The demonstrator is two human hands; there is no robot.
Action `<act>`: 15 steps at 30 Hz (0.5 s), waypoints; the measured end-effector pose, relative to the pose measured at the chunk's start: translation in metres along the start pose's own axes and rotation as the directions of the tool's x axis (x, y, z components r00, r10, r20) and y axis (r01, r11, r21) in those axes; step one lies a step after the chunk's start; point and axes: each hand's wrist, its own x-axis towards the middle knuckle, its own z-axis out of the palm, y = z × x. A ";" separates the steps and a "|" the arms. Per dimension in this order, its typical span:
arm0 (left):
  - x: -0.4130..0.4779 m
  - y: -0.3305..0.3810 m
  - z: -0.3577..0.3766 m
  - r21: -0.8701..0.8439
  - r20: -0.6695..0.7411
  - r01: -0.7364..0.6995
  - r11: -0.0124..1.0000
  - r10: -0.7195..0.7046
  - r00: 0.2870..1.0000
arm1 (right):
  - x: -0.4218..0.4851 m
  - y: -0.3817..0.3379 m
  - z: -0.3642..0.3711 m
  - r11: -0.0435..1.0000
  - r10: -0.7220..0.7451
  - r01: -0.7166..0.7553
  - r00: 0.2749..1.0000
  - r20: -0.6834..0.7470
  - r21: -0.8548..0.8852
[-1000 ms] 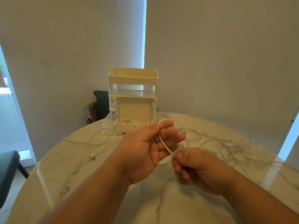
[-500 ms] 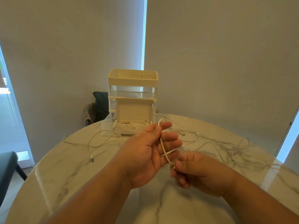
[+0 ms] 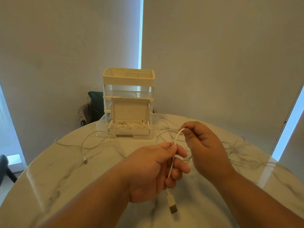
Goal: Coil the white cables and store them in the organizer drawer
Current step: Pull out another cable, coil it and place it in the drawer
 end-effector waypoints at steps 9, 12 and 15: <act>-0.003 0.000 0.002 0.031 0.025 0.031 0.999 -0.032 0.999 | 0.003 0.007 0.003 0.998 -0.039 0.038 0.999 -0.032 -0.046; -0.006 0.012 -0.003 -0.124 0.048 -0.098 0.987 0.105 0.993 | -0.002 0.011 0.006 0.995 0.099 -0.103 0.975 0.198 0.012; -0.005 0.023 -0.016 -0.350 -0.036 -0.282 0.893 0.288 0.957 | -0.011 0.004 0.014 0.980 0.185 -0.200 0.893 0.411 -0.006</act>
